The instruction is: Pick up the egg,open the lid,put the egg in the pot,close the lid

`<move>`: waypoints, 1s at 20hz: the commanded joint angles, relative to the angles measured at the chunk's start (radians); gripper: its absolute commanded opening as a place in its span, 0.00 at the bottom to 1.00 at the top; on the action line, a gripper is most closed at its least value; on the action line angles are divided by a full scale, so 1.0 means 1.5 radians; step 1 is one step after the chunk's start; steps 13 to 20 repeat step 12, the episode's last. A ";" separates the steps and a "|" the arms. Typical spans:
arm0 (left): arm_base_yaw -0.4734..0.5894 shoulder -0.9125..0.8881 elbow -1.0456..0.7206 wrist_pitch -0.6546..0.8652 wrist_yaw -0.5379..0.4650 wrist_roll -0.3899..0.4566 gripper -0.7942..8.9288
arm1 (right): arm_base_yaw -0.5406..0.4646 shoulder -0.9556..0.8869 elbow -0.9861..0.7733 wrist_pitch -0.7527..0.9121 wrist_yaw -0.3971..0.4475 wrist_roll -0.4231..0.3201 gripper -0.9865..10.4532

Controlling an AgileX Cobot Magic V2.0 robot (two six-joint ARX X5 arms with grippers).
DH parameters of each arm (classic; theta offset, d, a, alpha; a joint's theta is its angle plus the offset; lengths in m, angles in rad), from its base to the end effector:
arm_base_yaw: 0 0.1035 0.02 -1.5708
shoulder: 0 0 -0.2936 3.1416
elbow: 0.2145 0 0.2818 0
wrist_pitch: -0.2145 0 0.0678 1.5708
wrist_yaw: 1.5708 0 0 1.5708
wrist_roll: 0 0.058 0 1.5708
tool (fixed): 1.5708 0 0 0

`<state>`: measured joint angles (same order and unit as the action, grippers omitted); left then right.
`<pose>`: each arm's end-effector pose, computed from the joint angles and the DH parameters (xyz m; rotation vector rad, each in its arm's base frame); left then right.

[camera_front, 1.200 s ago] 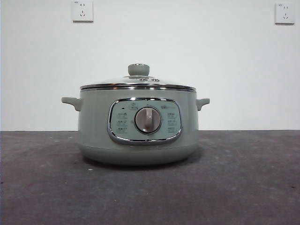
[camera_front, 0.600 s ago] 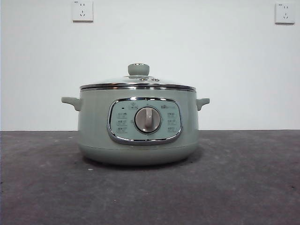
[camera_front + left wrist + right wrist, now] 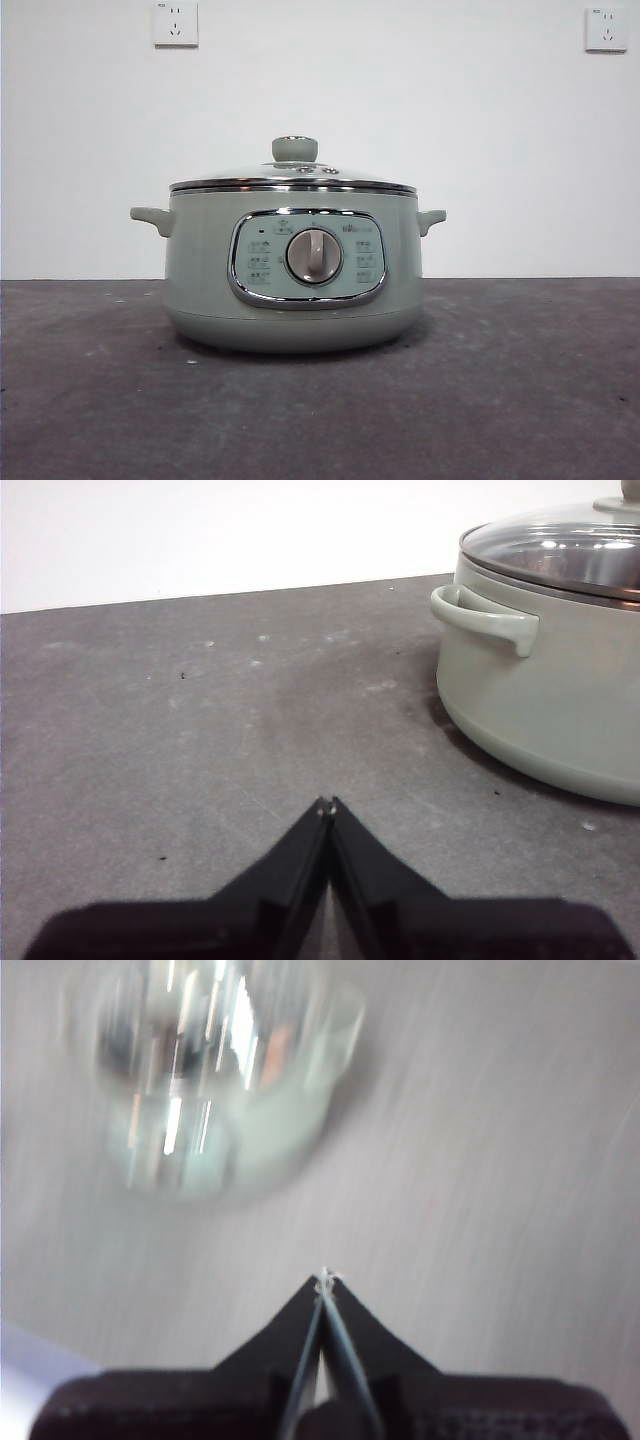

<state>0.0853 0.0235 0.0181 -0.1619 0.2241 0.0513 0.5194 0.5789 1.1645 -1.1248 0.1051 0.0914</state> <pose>0.1254 -0.0022 0.1482 0.0253 0.1618 -0.1427 0.0709 0.0335 0.4019 -0.0787 0.5342 0.3798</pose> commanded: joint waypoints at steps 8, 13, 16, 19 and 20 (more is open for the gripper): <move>0.003 -0.001 -0.007 0.006 0.003 -0.004 0.08 | -0.295 -0.202 -0.338 0.456 -0.076 -0.081 0.09; 0.003 -0.001 -0.007 0.006 0.003 -0.004 0.08 | -0.326 -0.269 -0.479 0.535 -0.076 -0.081 0.09; 0.003 -0.001 -0.007 0.006 0.003 -0.004 0.08 | -0.326 -0.269 -0.479 0.535 -0.076 -0.081 0.09; 0.003 -0.001 -0.007 0.006 0.003 -0.004 0.08 | -0.326 -0.269 -0.479 0.535 -0.076 -0.081 0.09; 0.003 -0.001 -0.007 0.006 0.003 -0.004 0.08 | -0.326 -0.269 -0.479 0.535 -0.076 -0.081 0.09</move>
